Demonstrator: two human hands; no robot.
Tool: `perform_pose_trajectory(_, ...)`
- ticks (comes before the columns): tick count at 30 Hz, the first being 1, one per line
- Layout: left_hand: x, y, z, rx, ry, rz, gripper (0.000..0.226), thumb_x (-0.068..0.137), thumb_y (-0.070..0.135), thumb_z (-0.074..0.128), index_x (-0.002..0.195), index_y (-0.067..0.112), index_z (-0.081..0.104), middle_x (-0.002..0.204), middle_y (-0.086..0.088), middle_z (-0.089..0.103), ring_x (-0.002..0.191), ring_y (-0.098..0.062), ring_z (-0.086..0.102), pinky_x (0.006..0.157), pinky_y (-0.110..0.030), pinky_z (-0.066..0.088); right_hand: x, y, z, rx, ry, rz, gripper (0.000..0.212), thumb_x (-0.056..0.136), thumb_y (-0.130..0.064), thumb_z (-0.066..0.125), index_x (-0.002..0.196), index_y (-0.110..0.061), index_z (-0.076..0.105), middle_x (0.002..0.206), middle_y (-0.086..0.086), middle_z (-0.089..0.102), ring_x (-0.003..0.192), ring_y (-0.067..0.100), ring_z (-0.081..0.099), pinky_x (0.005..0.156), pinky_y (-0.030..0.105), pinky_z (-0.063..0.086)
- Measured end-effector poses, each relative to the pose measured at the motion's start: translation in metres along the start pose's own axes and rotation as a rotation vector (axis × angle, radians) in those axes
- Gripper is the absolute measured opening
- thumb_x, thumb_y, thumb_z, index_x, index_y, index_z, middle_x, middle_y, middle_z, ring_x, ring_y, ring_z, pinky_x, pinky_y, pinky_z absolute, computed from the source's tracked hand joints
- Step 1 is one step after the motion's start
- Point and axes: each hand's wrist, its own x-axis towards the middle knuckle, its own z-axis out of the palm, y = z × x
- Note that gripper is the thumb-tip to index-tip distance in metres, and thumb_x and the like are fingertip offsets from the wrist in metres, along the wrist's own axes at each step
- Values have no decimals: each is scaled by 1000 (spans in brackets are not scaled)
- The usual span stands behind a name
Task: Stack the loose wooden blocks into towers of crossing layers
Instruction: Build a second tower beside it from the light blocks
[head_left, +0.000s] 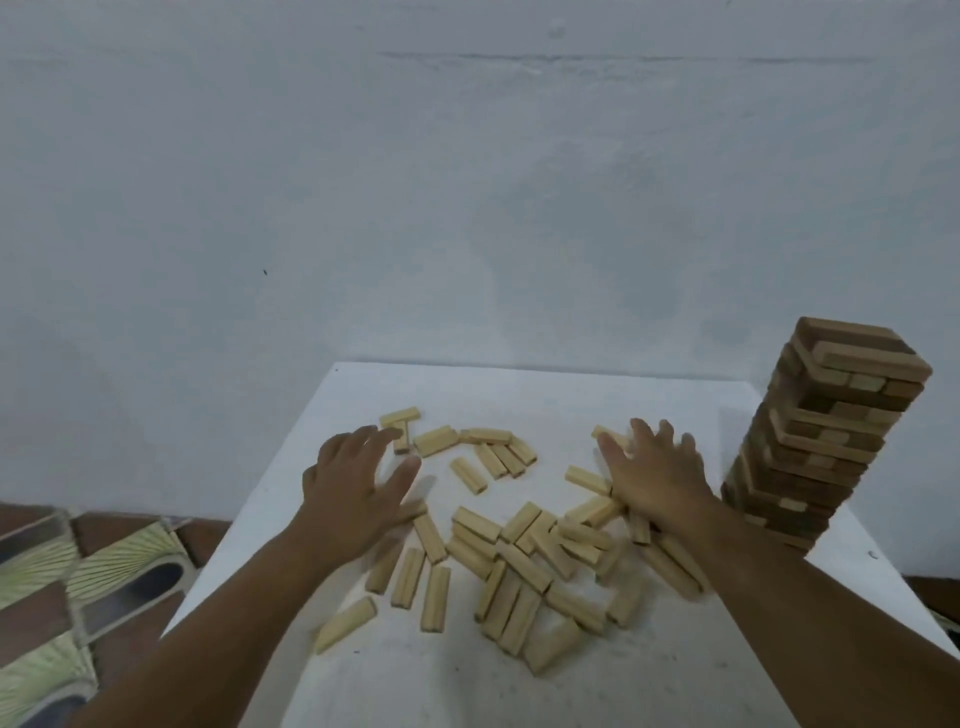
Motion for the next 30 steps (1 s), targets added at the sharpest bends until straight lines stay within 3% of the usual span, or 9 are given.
perform_pose_trajectory(4, 44, -12, 8, 113, -75, 55, 86, 78, 83, 11, 149, 40, 31, 161, 4, 24, 149, -25, 13, 118, -53, 16, 10, -15, 15, -92, -79, -83, 88, 77, -79, -6, 142, -36, 34, 153, 9, 28, 139, 41, 18, 112, 57, 23)
perform_pose_trajectory(10, 79, -11, 24, 160, -269, 110, 61, 96, 64, 11, 150, 42, 27, 164, 9, 12, 151, -14, 2, 119, -44, 5, -36, -59, 27, 68, -206, -315, 68, 94, -69, 15, 147, -33, 35, 161, -4, 20, 150, 19, 2, 118, 47, 21)
perform_pose_trajectory(13, 70, -19, 25, 129, -295, 161, 54, 101, 53, 10, 146, 40, 38, 163, 10, 16, 151, -11, 3, 119, -43, 6, -53, -71, 23, 111, -186, -417, 60, 96, -64, 24, 128, -27, 59, 135, -2, 55, 137, 20, 37, 106, 39, 39)
perform_pose_trajectory(14, 64, -20, 23, 92, -293, 170, 53, 102, 53, 10, 144, 40, 40, 162, 12, 19, 150, -10, 6, 119, -43, 8, -54, -74, 21, 129, -120, -450, 57, 96, -64, 28, 114, -26, 67, 114, -4, 65, 119, 18, 53, 95, 36, 46)
perform_pose_trajectory(16, 49, -25, 16, -15, -292, 193, 52, 101, 58, 13, 139, 41, 44, 152, 18, 34, 143, -3, 20, 118, -42, 16, -51, -84, 18, 180, 43, -487, 45, 96, -57, 39, 99, -25, 71, 89, -7, 70, 88, 13, 64, 79, 32, 52)
perform_pose_trajectory(19, 25, -34, -2, -278, -256, 152, 63, 91, 74, 17, 140, 43, 45, 139, 27, 46, 132, 2, 40, 112, -28, 29, -35, -100, 24, 256, 167, -552, 29, 96, -43, 49, 108, -25, 68, 107, -8, 69, 102, 13, 60, 87, 33, 49)
perform_pose_trajectory(23, -3, -51, -13, -377, -139, 109, 75, 86, 80, 19, 145, 40, 42, 145, 28, 43, 132, 16, 34, 109, -16, 25, -18, -120, 51, 102, -104, -594, 51, 100, -50, 38, 146, -28, 40, 159, -2, 27, 147, 18, 19, 118, 38, 21)
perform_pose_trajectory(27, -26, -48, -4, -480, -150, 140, 61, 93, 71, 20, 137, 41, 49, 138, 28, 51, 130, 9, 43, 110, -20, 32, -31, -126, 70, -13, -129, -699, 53, 98, -55, 33, 141, -25, 43, 149, 0, 38, 136, 22, 30, 110, 41, 32)
perform_pose_trajectory(30, -39, -39, 8, -531, -126, 91, 48, 94, 69, 20, 129, 50, 46, 129, 42, 50, 127, 14, 43, 105, -10, 31, -57, -123, 68, -18, -126, -751, 50, 100, -51, 37, 142, -25, 45, 154, -2, 34, 139, 18, 27, 114, 35, 27)
